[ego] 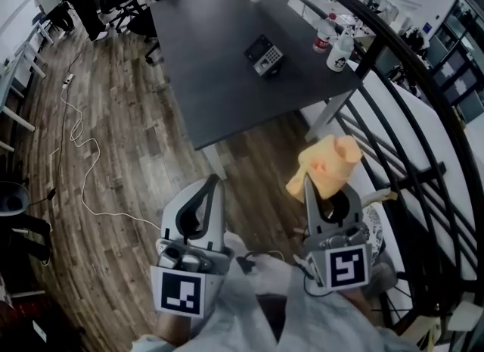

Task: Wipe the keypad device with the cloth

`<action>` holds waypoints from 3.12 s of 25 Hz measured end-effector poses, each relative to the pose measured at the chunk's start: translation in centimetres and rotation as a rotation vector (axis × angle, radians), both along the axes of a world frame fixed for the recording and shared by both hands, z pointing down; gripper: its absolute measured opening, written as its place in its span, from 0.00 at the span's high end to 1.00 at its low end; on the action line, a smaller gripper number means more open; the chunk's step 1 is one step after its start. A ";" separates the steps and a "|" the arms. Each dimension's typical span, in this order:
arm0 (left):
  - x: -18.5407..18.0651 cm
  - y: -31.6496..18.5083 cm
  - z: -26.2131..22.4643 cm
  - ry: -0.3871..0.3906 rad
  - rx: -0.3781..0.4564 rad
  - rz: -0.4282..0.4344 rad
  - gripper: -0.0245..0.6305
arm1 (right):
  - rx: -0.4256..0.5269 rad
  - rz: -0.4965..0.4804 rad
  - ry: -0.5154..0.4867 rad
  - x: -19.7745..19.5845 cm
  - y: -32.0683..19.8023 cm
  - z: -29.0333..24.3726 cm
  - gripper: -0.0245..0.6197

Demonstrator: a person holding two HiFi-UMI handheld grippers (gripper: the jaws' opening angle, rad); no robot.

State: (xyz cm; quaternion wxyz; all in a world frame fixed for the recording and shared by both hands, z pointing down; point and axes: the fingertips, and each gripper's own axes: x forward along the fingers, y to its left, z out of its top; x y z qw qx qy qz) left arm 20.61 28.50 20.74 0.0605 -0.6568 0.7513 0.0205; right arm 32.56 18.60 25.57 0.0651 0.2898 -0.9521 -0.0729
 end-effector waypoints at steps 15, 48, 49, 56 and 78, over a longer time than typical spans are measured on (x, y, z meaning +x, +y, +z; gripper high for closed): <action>-9.9 -3.6 0.3 0.015 -0.007 0.077 0.94 | 0.001 0.100 0.010 -8.5 -3.0 -0.3 0.85; -21.4 -3.7 1.4 0.042 0.011 0.004 0.94 | 0.015 0.096 0.061 -19.0 -5.2 0.7 0.85; -21.6 -4.0 1.4 0.039 0.013 -0.002 0.94 | 0.020 0.088 0.060 -19.3 -5.6 0.7 0.85; -23.6 -6.4 1.0 0.018 0.012 -0.049 0.94 | 0.011 0.040 0.054 -21.9 -8.7 0.9 0.85; -26.4 -18.9 -0.1 -0.013 0.002 -0.085 0.94 | -0.008 0.002 0.002 -25.0 -21.6 1.1 0.85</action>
